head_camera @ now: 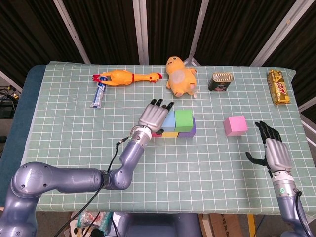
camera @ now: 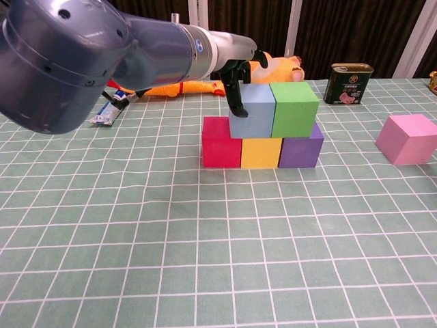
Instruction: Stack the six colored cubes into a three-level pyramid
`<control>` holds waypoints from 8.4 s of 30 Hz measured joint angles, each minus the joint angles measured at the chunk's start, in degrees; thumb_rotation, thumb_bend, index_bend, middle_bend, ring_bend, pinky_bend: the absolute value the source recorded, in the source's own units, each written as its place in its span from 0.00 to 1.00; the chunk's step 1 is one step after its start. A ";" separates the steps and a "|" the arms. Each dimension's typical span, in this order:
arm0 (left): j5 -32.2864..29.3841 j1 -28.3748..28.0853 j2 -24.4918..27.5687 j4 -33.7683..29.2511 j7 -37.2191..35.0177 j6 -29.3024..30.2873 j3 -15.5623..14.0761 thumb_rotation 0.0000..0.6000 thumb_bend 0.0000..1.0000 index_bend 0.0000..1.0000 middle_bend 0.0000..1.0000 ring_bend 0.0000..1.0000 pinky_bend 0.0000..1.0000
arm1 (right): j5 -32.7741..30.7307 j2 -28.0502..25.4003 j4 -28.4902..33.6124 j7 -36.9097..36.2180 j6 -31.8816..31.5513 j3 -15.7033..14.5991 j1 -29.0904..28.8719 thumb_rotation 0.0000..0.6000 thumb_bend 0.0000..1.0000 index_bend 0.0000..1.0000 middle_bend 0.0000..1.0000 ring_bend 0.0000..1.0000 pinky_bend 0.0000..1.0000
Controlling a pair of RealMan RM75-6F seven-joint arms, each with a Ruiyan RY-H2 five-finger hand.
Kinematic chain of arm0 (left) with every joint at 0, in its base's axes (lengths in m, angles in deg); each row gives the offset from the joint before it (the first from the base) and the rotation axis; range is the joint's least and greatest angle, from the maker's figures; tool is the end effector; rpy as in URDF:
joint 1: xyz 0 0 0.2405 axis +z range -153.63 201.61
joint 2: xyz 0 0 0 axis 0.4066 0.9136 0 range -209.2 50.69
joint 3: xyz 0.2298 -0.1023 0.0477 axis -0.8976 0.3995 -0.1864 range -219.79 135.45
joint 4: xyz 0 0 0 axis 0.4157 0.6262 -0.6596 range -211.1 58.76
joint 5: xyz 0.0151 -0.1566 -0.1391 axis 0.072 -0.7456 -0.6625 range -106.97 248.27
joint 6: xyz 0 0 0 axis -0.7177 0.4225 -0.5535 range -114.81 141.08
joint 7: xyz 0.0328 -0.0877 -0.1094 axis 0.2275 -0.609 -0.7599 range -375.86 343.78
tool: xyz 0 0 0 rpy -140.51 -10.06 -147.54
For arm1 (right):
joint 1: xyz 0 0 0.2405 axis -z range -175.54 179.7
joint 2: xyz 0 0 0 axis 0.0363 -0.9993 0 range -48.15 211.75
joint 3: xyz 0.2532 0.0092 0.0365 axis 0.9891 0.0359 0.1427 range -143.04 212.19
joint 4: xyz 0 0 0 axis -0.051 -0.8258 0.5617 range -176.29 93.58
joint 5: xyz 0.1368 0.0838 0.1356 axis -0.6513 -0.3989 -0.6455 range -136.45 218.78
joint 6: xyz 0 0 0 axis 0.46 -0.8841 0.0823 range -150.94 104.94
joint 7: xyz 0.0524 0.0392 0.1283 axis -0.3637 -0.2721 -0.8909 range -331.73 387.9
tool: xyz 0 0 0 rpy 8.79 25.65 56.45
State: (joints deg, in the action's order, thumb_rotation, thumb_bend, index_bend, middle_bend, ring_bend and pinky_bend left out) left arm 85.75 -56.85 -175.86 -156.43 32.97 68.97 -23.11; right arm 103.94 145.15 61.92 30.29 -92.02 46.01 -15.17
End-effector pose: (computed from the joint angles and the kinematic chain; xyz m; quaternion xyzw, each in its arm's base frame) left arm 0.0533 0.4016 -0.0485 -0.7724 -0.3400 -0.3204 0.4303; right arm -0.2704 -0.2625 0.1410 0.5316 -0.5144 0.3986 0.5421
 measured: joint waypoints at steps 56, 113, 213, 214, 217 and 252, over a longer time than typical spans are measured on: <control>16.89 26.32 22.55 -30.96 -19.28 15.97 -7.74 1.00 0.13 0.00 0.10 0.05 0.10 | -0.19 -0.59 2.12 1.59 1.45 -1.34 -0.28 1.00 0.31 0.00 0.00 0.00 0.00; 4.31 21.85 4.56 -14.17 -4.49 5.45 -7.26 1.00 0.17 0.00 0.11 0.05 0.10 | -0.93 -1.01 1.89 -0.02 2.51 -1.46 -0.62 1.00 0.31 0.00 0.00 0.00 0.00; 1.35 16.48 -5.98 -2.40 -0.87 3.01 -4.65 1.00 0.17 0.01 0.10 0.05 0.10 | -0.87 -0.88 1.52 -0.36 2.60 -1.56 -0.59 1.00 0.31 0.00 0.00 0.00 0.00; 1.34 16.45 -6.02 -2.33 -0.81 2.99 -4.64 1.00 0.17 0.01 0.10 0.05 0.10 | -0.88 -0.87 1.53 -0.37 2.58 -1.54 -0.59 1.00 0.31 0.00 0.00 0.00 0.00; 1.23 16.32 -6.20 -2.09 -0.69 2.92 -4.58 1.00 0.17 0.01 0.10 0.05 0.10 | -0.90 -0.89 1.51 -0.37 2.55 -1.52 -0.58 1.00 0.31 0.00 0.00 0.00 0.00; 9.91 23.82 6.35 -19.37 -6.76 9.15 -6.25 1.00 0.17 0.01 0.10 0.05 0.10 | -0.55 -0.98 1.73 0.11 2.41 -1.76 -0.53 1.00 0.31 0.00 0.00 0.00 0.00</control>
State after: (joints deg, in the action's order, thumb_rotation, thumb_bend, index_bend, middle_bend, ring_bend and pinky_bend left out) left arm 95.66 -33.03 -169.50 -175.80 26.21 78.11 -29.37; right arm 103.39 144.17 63.66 30.41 -89.61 44.25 -15.70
